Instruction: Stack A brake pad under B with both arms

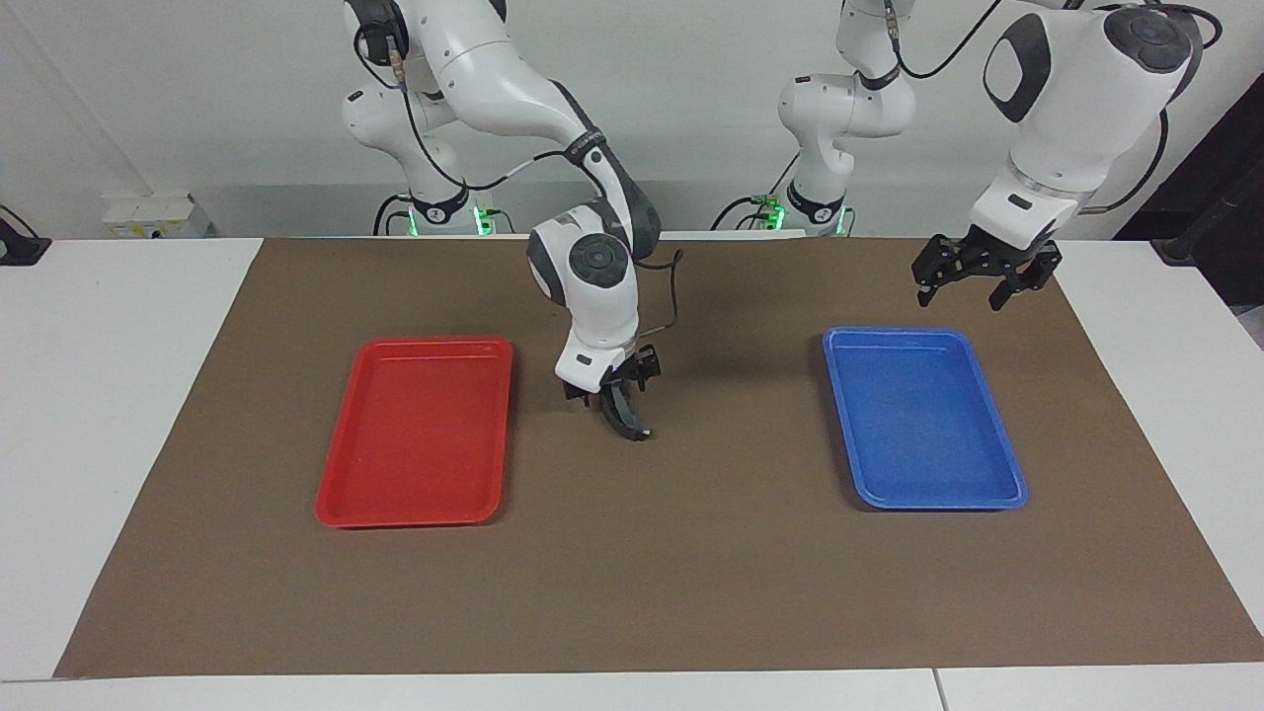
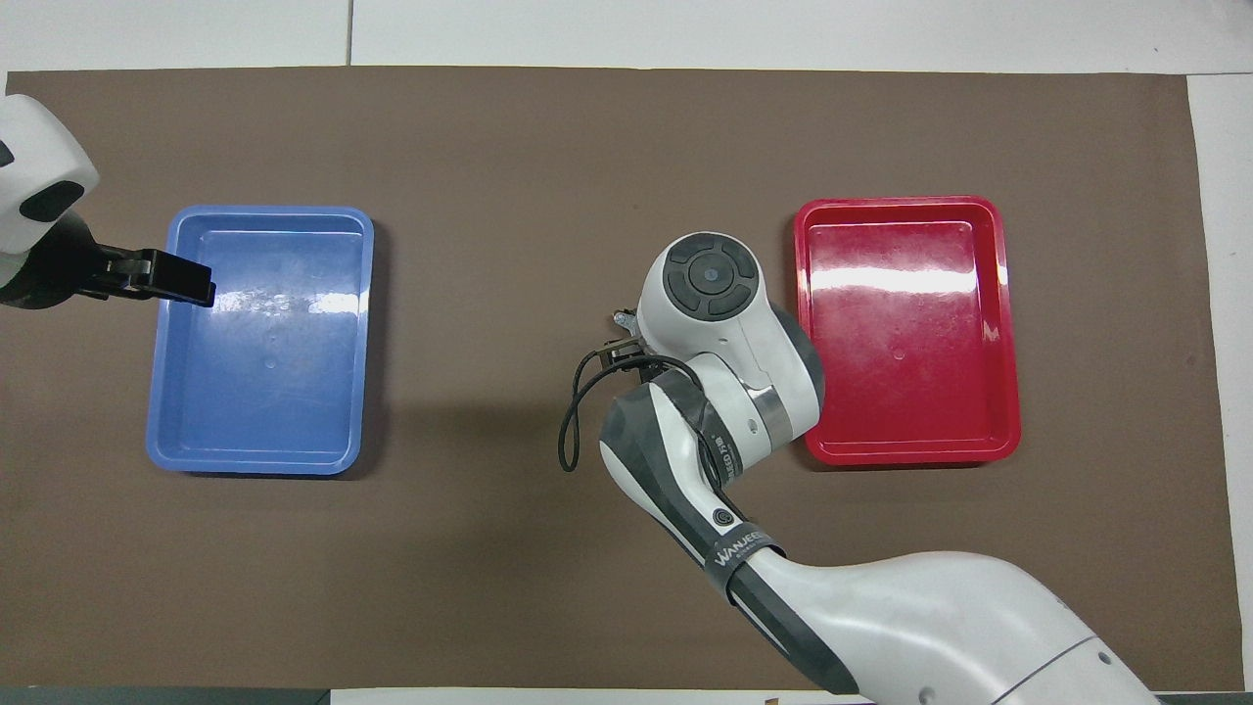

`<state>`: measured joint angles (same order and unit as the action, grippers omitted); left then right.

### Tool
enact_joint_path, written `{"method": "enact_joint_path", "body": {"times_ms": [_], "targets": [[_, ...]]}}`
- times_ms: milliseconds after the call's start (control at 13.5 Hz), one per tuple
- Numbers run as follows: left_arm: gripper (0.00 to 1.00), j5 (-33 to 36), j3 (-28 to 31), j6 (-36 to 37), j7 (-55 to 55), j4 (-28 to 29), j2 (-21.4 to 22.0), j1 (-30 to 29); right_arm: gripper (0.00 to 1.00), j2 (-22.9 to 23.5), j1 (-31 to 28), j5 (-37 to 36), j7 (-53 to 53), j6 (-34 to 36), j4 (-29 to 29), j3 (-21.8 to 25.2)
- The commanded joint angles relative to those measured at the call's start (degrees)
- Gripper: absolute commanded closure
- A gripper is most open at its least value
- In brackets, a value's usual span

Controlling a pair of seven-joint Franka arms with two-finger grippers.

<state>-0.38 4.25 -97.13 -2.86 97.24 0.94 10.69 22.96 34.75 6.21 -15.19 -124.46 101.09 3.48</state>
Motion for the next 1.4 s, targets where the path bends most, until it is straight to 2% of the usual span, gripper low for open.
{"method": "enact_joint_path", "body": {"times_ms": [0, 148, 296, 517, 887, 1108, 1330], "targets": [[0.01, -0.94, -0.03, -1.22, -0.48, 1.73, 1.26, -0.5, 0.0, -6.59, -4.14, 0.56, 0.68, 4.73, 0.25, 0.39], [0.01, -0.94, -0.12, -1.31, -0.48, 1.64, 1.17, -0.5, 0.0, -11.07, -8.89, -1.71, 0.77, 10.88, -0.97, 0.39], [0.01, -0.94, -0.12, -1.4, -0.48, 1.55, 1.17, -0.5, 0.0, -13.28, -13.11, -4.09, 0.95, 18.33, -3.86, 0.3], [0.01, -0.94, -0.47, -1.4, -0.48, 1.64, 1.26, -0.58, 0.0, -18.28, -19.7, -4.19, 1.47, 27.5, -5.38, 0.22], [0.01, -0.94, -1.61, -1.48, -0.48, 1.64, 1.26, -1.9, 0.0, -22.43, -27.35, -4.45, 7.35, 34.62, -6.25, 0.3], [0.01, -0.94, -4.94, -1.75, -0.39, 1.64, 1.35, -4.45, 0.0, -23.66, -30.78, -5.06, 12.71, 34.99, -3.98, 0.13], [0.01, -0.94, -4.95, -1.75, -0.22, 1.72, 1.35, -4.45, 0.0, -23.58, -32.2, -8.83, 14.83, 35.08, -4.23, -0.05]]}}
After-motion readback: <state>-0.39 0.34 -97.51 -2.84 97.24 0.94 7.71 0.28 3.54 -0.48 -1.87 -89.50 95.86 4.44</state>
